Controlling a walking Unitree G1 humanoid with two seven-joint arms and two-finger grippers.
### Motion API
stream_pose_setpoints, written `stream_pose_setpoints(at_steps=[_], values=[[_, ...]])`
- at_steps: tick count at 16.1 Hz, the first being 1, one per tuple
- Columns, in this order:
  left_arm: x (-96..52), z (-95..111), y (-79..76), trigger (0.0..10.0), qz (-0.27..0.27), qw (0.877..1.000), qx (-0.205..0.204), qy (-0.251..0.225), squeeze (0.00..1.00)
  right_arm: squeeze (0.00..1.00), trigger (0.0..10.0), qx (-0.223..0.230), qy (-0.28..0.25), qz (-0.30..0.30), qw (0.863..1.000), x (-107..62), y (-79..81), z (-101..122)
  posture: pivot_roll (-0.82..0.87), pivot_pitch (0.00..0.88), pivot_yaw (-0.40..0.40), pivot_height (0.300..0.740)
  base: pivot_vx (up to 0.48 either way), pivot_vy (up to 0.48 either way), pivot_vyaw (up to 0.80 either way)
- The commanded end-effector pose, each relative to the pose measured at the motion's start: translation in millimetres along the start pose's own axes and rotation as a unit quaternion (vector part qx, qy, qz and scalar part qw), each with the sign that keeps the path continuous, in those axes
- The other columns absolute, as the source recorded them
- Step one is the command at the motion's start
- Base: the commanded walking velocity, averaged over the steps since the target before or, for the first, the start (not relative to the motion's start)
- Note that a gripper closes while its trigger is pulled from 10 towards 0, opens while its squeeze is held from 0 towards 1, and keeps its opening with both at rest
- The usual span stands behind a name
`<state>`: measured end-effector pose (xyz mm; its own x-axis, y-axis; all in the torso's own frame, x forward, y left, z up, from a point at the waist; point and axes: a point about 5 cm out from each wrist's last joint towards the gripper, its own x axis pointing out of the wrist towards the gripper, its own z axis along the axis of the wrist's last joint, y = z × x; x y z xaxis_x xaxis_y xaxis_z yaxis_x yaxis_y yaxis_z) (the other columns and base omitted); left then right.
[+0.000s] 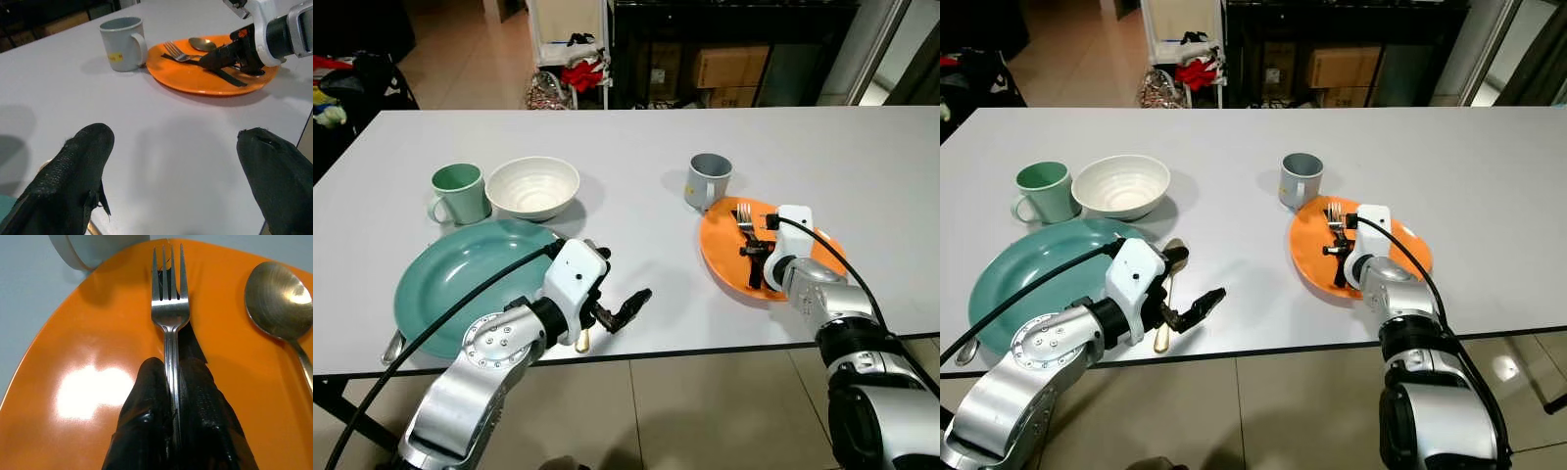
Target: Setting the table
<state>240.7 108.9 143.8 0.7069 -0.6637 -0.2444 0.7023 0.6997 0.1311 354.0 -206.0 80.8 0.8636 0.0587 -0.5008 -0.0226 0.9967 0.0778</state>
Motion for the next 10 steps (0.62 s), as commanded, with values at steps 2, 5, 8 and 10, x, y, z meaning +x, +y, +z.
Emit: stream_pose_setpoints(at_steps=[2,5,8,10], values=[[-2.7,-1.8,-7.1,10.0,-0.023,1.0,-0.002,0.012,0.0,0.23,10.0,0.013,-0.018,0.0,1.0,2.7,2.6,10.1,0.07,0.0,-0.007,0.74,0.0,0.0,0.0],[-3.5,-2.8,-11.5,10.0,-0.042,0.999,-0.005,0.017,0.0,1.0,10.0,0.008,-0.014,0.0,1.0,5.2,5.1,7.5,0.07,0.0,-0.009,0.74,0.0,0.0,0.0],[-4.5,-2.6,-12.1,10.0,-0.051,0.999,-0.007,0.02,0.0,1.0,10.0,0.016,-0.016,0.002,1.0,6.3,4.9,6.7,0.07,0.0,-0.008,0.74,0.0,0.0,0.0],[-3.9,-2.2,-10.8,10.0,-0.053,0.998,-0.005,0.02,0.0,1.0,10.0,0.017,-0.035,0.005,0.999,5.3,4.5,14.0,0.07,0.0,-0.006,0.74,0.0,0.0,0.0]])
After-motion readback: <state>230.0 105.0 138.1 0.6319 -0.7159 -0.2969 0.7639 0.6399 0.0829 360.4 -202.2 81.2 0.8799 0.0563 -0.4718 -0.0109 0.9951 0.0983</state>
